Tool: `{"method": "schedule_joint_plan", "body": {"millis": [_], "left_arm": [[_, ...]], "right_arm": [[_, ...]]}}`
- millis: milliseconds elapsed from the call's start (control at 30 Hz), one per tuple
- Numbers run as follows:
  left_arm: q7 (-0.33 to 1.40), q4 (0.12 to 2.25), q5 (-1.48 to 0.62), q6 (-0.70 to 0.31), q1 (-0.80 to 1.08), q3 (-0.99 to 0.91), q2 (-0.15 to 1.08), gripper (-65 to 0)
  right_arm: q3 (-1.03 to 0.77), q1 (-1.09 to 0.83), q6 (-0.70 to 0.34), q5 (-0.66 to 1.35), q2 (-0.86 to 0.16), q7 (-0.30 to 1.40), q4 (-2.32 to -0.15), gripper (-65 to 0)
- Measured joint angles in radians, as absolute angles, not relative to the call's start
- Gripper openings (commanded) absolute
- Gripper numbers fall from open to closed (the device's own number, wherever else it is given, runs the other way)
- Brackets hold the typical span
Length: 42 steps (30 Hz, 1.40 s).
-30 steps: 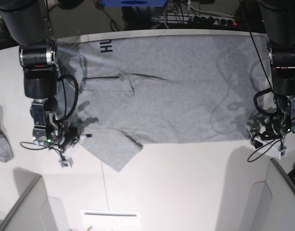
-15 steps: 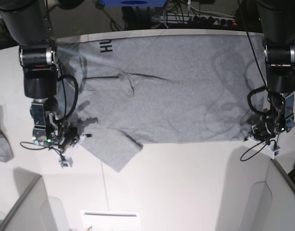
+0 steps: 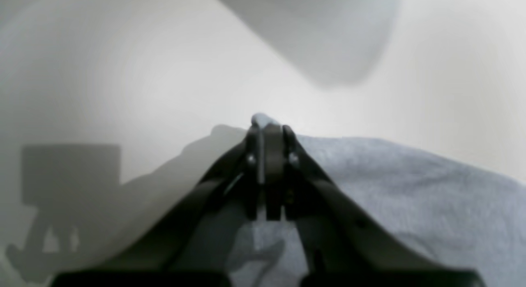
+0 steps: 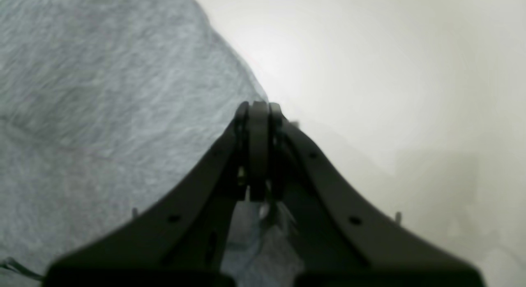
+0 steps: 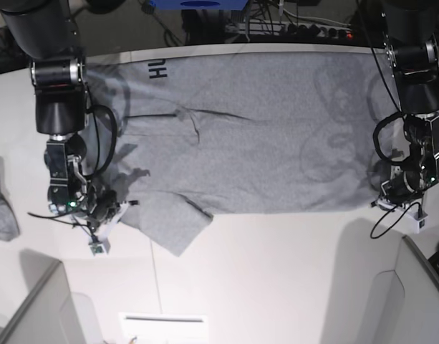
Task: Fold the T-shirt properly
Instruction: 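Grasp the shirt's hem corners with both grippers, then lift the hem and fold it over toward the collar with both grippers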
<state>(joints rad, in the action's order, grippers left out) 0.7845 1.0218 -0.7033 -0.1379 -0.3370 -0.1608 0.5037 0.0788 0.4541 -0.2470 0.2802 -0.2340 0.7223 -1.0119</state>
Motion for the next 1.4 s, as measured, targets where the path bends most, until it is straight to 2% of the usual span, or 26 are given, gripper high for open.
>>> {"method": "schedule_joint_plan", "body": {"millis": [300,467,633,833,1133,1400], "left_arm": [[0.867,1.237,-0.708,-0.142,-0.284,-0.180,0.506,-65.0],[0.949,1.283,-0.704,-0.141,-0.254,-0.321,0.499,-65.0],[1.004,1.418,-0.709,-0.142,-0.225,-0.363,0.504,-65.0],[1.063,1.485,-0.710,-0.148,-0.154,-0.368,0.501,-65.0],[1.065,1.570,-0.715,-0.153,-0.049,-0.468,0.502,-65.0],[1.101,1.679,-0.725,-0.153,0.021,-0.471,0.496,-65.0]], "right_arm": [[0.079,0.448,-0.247,0.280,-0.239,0.723,-1.019,-65.0],[0.078,0.421,-0.245,0.276,-0.269,0.727,-1.092,-65.0],[-0.014,0.381,-0.248,0.284,-0.251,0.734,-1.166,-65.0],[-0.029,0.348,-0.247,0.280,-0.265,0.764,-1.172,-65.0],[-0.029,0.304,-0.252,0.284,-0.275,0.768,-1.243,-65.0],[-0.029,0.270,-0.252,0.279,-0.288,0.771,-1.267,-65.0]]}}
